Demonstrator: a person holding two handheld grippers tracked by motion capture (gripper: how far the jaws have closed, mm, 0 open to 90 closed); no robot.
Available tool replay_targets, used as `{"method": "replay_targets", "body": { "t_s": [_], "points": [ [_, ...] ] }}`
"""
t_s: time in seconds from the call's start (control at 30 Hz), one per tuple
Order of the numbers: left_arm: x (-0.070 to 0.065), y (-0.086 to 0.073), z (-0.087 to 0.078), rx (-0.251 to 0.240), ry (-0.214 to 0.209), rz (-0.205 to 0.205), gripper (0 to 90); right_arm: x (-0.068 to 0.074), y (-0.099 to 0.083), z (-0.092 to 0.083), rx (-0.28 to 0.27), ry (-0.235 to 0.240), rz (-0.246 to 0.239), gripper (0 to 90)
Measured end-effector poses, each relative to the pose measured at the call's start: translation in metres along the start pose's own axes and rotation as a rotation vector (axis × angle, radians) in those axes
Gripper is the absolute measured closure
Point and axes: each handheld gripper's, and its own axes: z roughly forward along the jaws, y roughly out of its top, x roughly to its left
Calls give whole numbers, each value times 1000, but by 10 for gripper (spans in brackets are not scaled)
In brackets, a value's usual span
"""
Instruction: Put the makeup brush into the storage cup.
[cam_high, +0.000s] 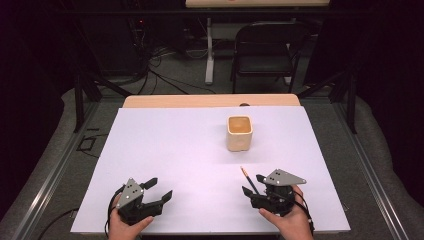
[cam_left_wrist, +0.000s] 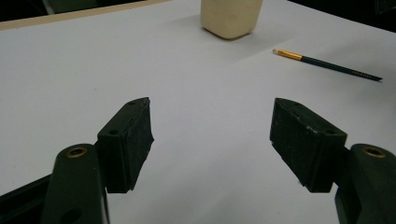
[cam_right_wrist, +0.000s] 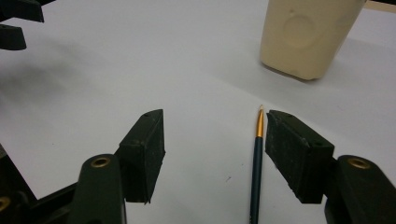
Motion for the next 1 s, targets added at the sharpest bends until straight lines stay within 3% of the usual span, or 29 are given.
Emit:
{"method": "replay_targets", "body": {
  "t_s": [0.23, 0.37, 1.0],
  "points": [
    [0, 0, 0, 3, 3, 1, 295, -1, 7, 3, 47, -11, -13, 370],
    [0, -1, 0, 9, 6, -3, 295, -3, 10, 5, 81, -14, 7, 369],
    [2, 0, 0, 26, 19, -10, 295, -14, 20, 3, 129, -45, 24, 377]
  ]
}}
